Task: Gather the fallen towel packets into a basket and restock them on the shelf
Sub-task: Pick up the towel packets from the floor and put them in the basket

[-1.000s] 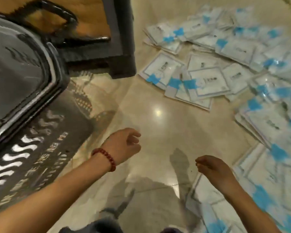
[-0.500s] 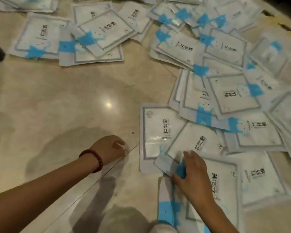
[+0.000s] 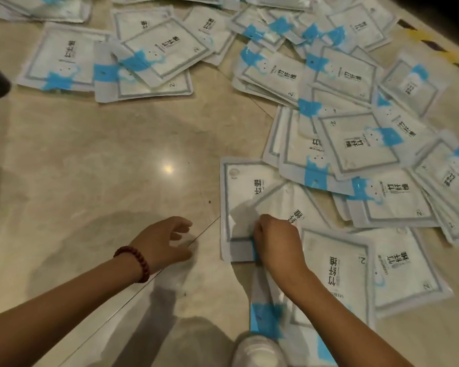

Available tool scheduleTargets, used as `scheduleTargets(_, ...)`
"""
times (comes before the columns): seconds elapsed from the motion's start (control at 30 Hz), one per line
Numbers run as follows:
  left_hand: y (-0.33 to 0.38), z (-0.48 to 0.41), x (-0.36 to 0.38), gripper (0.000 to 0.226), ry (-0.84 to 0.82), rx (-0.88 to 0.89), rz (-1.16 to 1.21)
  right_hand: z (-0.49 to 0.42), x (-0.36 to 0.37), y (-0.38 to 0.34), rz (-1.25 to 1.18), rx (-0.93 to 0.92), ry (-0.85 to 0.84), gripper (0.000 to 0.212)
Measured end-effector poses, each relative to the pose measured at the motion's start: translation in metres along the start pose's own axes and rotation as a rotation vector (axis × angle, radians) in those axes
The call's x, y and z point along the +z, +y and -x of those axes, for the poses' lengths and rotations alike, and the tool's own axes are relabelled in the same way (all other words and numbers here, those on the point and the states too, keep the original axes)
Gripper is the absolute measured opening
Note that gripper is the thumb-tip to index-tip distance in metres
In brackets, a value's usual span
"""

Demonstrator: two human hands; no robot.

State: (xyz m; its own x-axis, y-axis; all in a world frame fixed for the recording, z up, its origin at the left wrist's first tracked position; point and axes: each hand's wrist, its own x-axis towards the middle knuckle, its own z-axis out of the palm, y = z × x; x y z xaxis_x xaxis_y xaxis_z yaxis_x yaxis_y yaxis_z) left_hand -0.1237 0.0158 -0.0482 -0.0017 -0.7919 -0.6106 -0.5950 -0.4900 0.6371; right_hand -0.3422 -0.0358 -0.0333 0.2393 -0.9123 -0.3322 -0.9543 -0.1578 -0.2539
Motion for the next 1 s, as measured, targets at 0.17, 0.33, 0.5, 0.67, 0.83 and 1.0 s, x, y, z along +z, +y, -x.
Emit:
scheduleTargets(0.17, -0.002, 0.008, 0.000, 0.113, -0.037, 0.292, -0.100, -0.007, -0.048, -0.057, -1.021, 0.210, 0.126, 0.029)
scheduleTargets(0.33, -0.003, 0.016, -0.006, 0.095, 0.141, 0.419, 0.085, -0.015, -0.068, -0.081, -1.836, 0.556, 0.022, 0.016)
scheduleTargets(0.5, -0.010, 0.025, -0.002, 0.093, 0.008, 0.302, 0.144, -0.018, -0.062, -0.072, -2.278, 0.833, 0.071, 0.013)
scheduleTargets(0.67, 0.006, 0.010, 0.004, 0.011, 0.478, 0.245, 0.457, -0.015, -0.056, -0.070, -2.410, 0.894, -0.129, 0.013)
scheduleTargets(0.83, 0.000, 0.005, -0.014, 0.018, 0.591, 0.233, 0.642, -0.041, -0.038, -0.024, -1.773, 0.774, 0.127, 0.016)
scheduleTargets(1.0, -0.012, 0.000, -0.039, 0.019, 0.646, 0.157, 0.740, -0.062, 0.003, 0.033, -0.574, 0.792, -0.011, 0.074)
